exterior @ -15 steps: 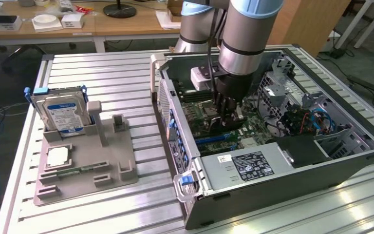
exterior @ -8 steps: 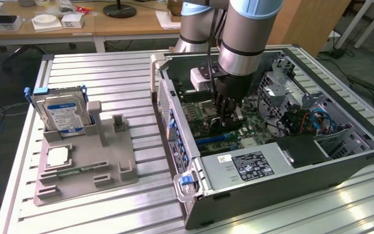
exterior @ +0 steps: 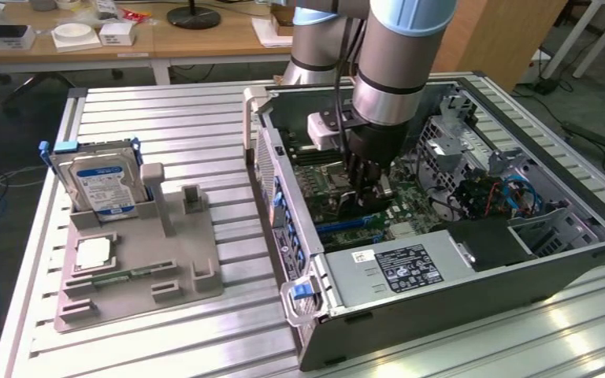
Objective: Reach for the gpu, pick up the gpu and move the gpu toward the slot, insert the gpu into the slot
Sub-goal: 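Insert the gpu into the slot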
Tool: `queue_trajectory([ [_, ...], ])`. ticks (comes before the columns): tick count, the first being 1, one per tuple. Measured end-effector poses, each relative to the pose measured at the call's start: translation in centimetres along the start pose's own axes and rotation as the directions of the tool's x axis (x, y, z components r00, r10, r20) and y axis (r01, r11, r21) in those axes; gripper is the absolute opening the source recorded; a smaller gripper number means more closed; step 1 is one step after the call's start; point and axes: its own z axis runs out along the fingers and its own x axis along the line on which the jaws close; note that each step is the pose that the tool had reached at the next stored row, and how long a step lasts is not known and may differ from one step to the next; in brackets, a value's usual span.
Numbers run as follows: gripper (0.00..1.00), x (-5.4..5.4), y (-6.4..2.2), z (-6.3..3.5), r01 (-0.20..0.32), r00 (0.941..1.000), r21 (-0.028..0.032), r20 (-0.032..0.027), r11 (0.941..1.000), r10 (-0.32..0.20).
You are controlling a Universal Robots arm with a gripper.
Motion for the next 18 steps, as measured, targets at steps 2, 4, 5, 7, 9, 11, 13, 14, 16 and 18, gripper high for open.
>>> queue_trajectory([
  [2, 0.27, -0.03, 0.01, 0.09, 0.0, 1.0, 0.0001, 0.0, 1.0, 0.0],
  [4, 0.27, -0.05, 0.01, 0.11, 0.0, 1.0, 0.0013, -0.0002, 1.0, 0.0],
  [5, 0.27, -0.05, 0.01, 0.12, 0.0, 1.0, 0.0016, -0.0003, 1.0, 0.0],
  [7, 0.27, -0.06, 0.07, 0.14, 0.0, 1.0, 0.0018, -0.0002, 1.0, 0.0],
  [9, 0.27, -0.07, 0.11, 0.23, 0.0, 1.0, 0.002, 0.0002, 1.0, 0.0],
  [11, 0.27, -0.06, 0.15, 0.34, 0.0, 1.0, 0.0019, 0.0, 1.0, 0.0],
  [13, 0.27, -0.07, 0.18, 0.51, 0.0, 1.0, 0.0019, 0.0, 1.0, 0.0],
  [14, 0.27, -0.07, 0.2, 0.59, 0.0, 1.0, 0.0019, 0.0001, 1.0, 0.0],
  [16, 0.27, -0.07, 0.24, 0.7, 0.0, 1.0, 0.002, 0.0, 1.0, 0.0],
  [18, 0.27, -0.07, 0.27, 0.77, 0.0, 1.0, 0.0022, -0.0002, 1.0, 0.0],
])
